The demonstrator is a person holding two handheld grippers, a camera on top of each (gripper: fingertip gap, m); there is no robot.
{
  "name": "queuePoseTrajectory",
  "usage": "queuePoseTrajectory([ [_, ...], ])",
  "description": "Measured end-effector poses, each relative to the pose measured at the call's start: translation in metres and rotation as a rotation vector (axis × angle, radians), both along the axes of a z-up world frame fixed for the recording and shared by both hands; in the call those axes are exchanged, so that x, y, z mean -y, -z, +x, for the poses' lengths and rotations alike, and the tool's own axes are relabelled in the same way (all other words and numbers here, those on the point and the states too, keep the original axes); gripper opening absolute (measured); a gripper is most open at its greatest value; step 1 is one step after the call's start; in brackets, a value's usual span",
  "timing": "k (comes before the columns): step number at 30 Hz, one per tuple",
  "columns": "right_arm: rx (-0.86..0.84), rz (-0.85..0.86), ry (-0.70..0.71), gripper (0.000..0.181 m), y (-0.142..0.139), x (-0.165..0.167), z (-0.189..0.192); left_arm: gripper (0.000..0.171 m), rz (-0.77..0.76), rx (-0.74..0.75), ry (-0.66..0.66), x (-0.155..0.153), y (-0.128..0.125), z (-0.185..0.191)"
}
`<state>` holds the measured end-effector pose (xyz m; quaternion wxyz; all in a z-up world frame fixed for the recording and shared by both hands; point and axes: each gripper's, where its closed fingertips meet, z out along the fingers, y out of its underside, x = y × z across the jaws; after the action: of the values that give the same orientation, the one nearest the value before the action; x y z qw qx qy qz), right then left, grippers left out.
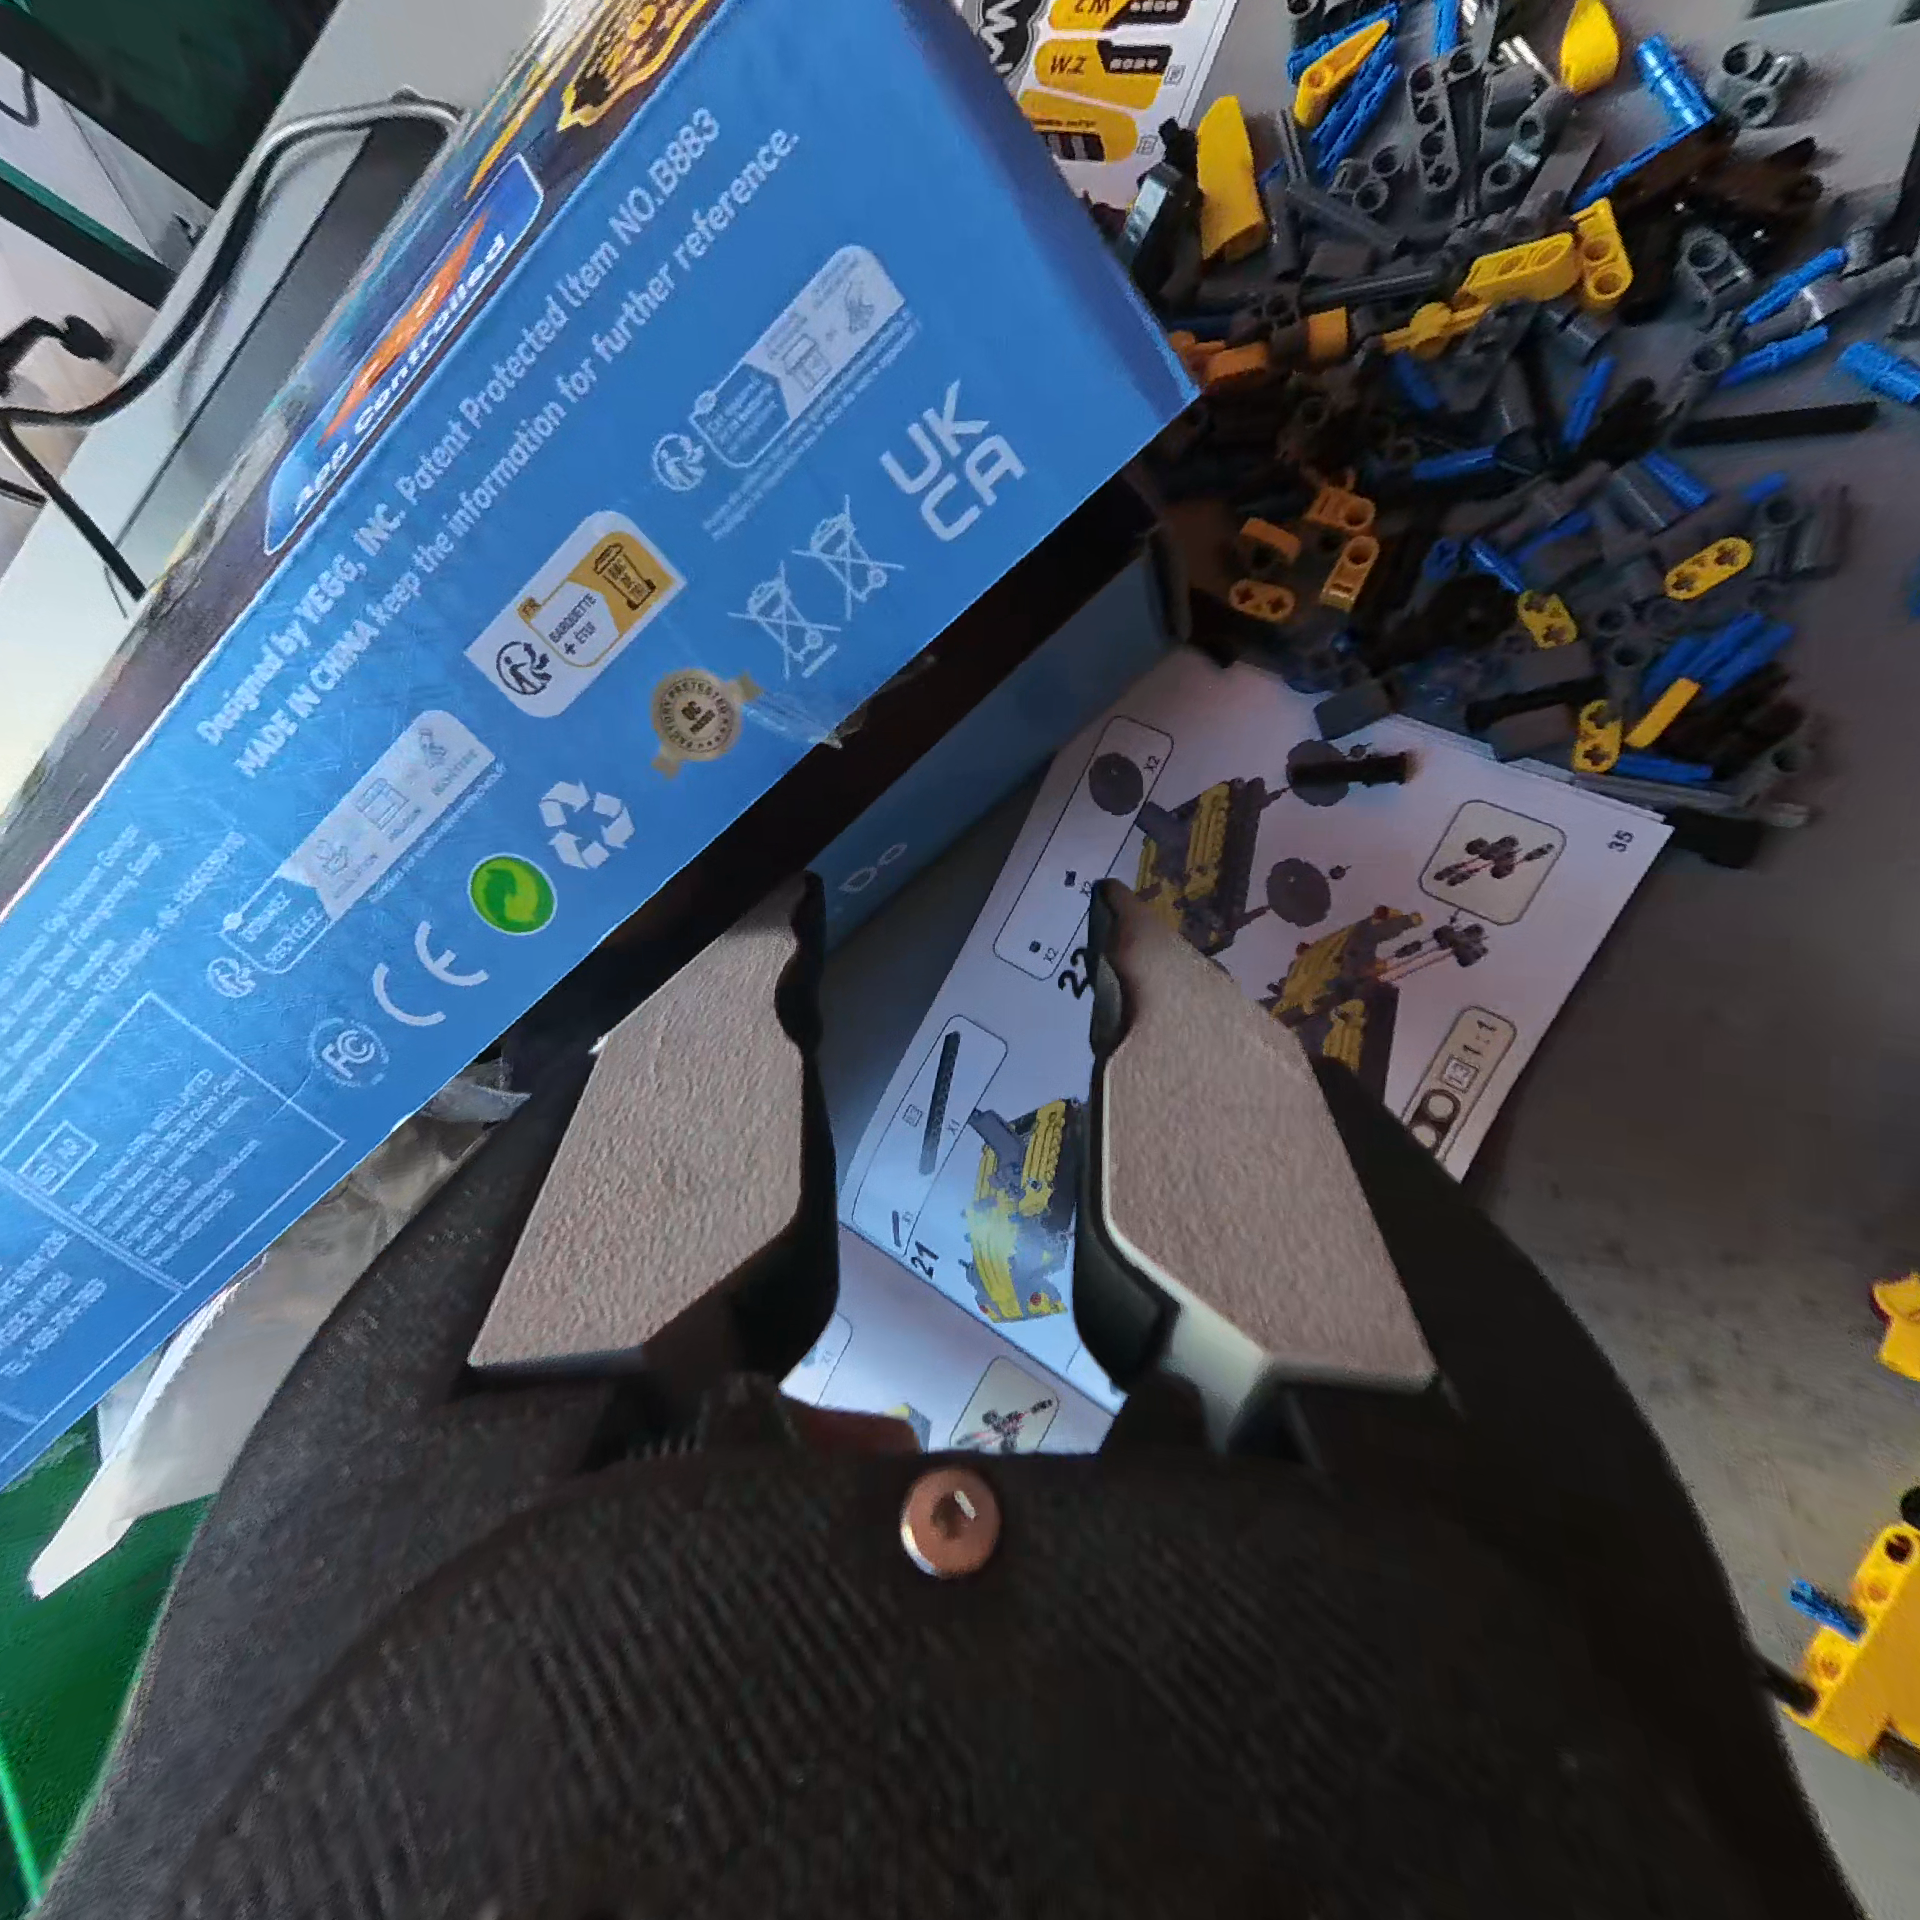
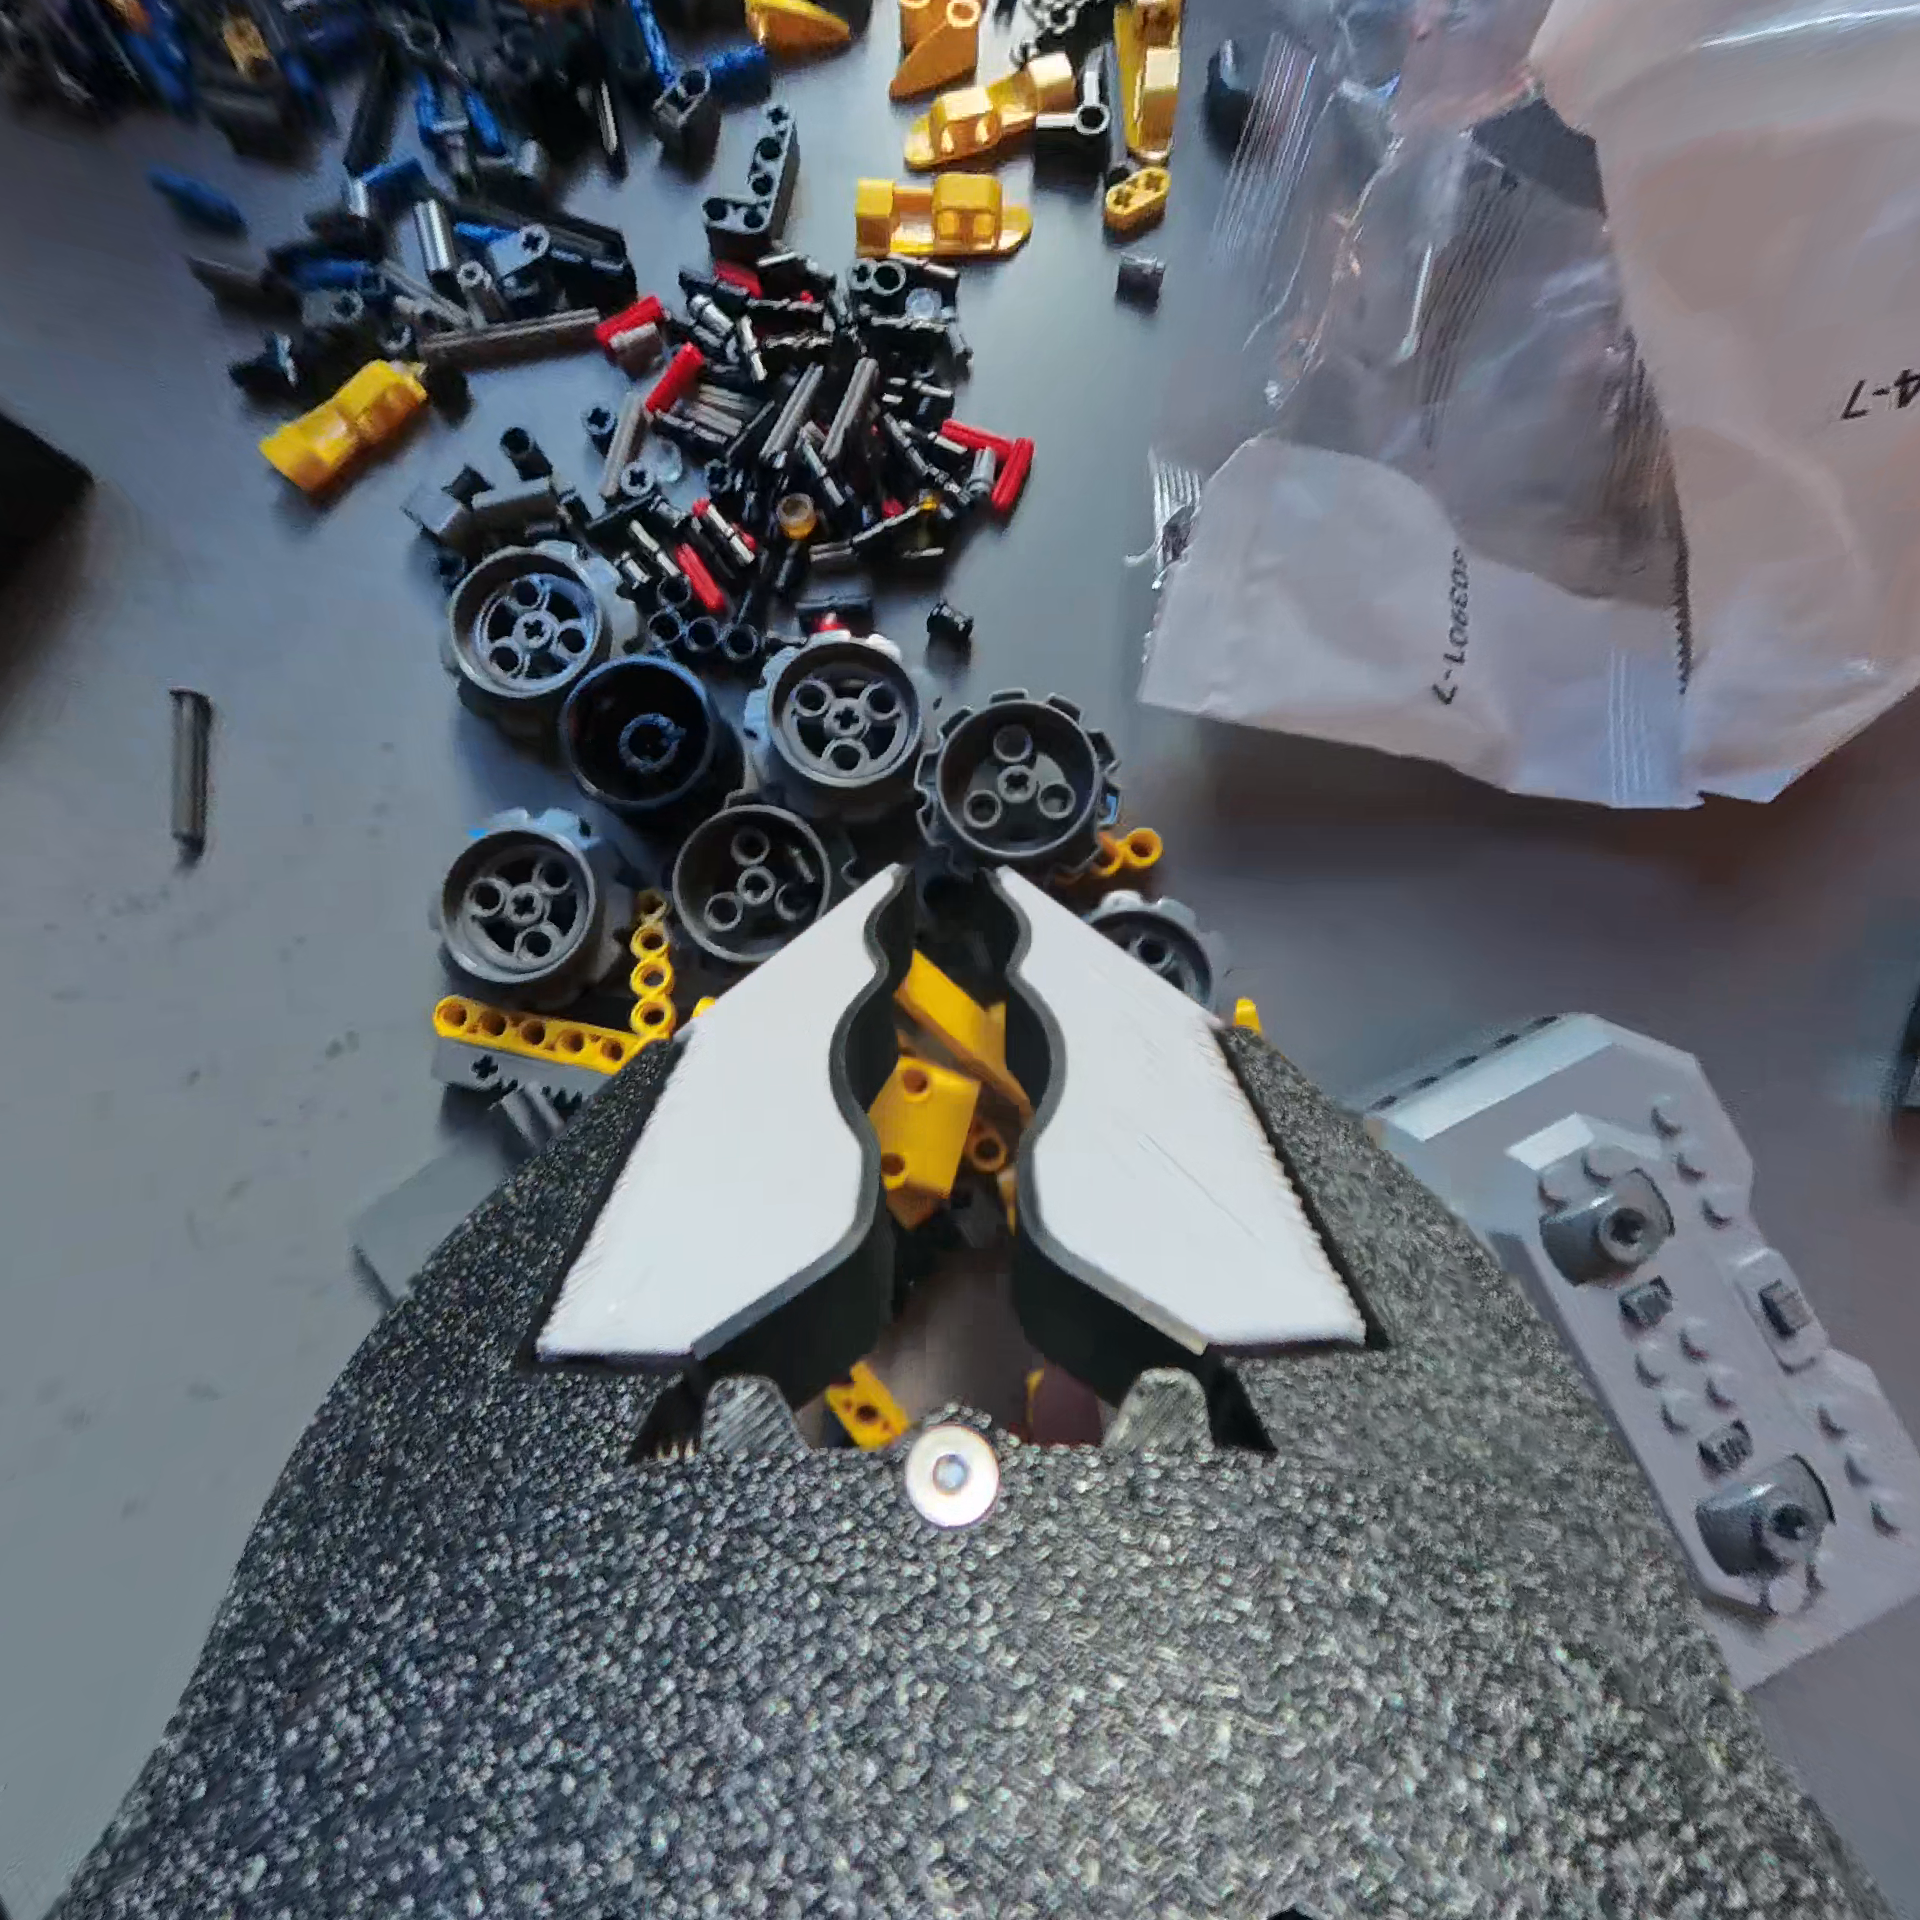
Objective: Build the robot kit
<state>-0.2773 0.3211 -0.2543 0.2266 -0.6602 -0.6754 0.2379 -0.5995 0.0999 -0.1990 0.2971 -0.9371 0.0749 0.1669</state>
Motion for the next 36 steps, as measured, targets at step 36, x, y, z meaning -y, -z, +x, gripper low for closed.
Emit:
queuePoseTrajectory([
  [36, -0.129, -0.108, 0.188, 0.011, -0.018, -0.049, 0.039, 0.046, 0.053, 0.109, -0.084, 0.009, 0.023, -0.011],
])
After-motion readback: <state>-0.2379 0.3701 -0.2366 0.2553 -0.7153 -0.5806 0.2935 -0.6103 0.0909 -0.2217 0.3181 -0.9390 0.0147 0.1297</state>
